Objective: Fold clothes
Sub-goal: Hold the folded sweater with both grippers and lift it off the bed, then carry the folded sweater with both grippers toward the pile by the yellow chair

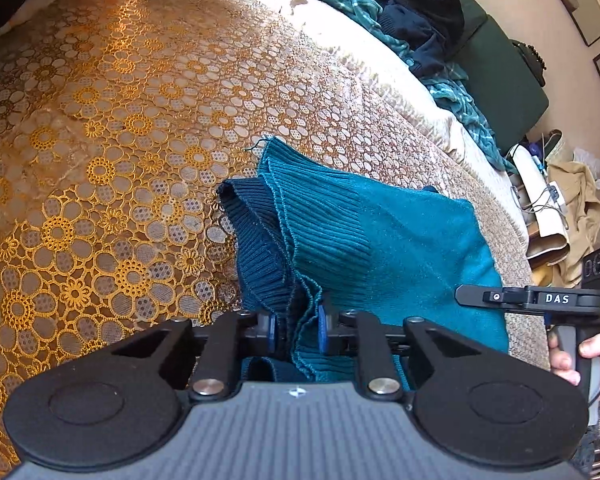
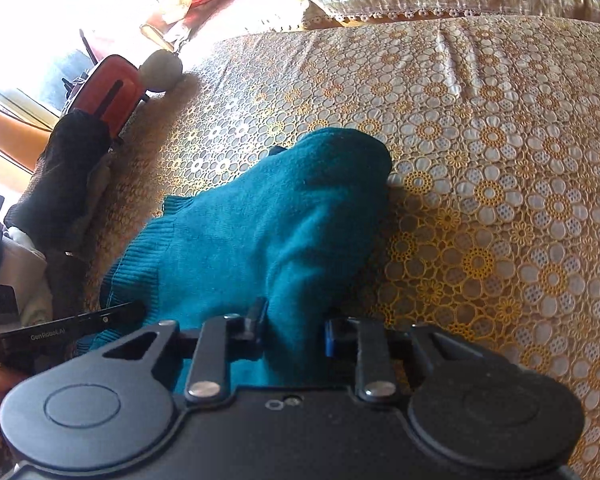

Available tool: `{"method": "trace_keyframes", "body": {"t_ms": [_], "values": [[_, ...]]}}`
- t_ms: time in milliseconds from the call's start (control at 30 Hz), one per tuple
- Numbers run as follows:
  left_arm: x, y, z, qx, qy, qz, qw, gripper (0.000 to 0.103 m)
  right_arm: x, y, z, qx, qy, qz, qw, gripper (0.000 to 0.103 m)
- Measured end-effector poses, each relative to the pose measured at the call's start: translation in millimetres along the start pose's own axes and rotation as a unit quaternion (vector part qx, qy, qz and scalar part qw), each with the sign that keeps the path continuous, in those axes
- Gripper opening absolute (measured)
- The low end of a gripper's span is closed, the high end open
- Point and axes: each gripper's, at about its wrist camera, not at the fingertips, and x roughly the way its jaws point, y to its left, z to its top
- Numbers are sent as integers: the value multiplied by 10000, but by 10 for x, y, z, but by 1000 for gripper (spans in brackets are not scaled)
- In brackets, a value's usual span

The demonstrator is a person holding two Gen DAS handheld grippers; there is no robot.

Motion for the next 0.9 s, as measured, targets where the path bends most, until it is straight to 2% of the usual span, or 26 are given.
{"method": "trace_keyframes", "body": {"t_ms": [233, 533, 900], "values": [[-111, -92, 9, -8, -296, 6, 9996, 11, -250, 178, -28, -76, -425, 37, 9991, 103], [-287, -256, 95, 93, -490, -41, 9987, 10, -496, 447, 32, -140, -651, 126, 9977, 103], [-709, -544, 405, 233, -853, -265, 9957, 10, -1001, 792, 274, -293, -1037, 247, 9939, 103]]}}
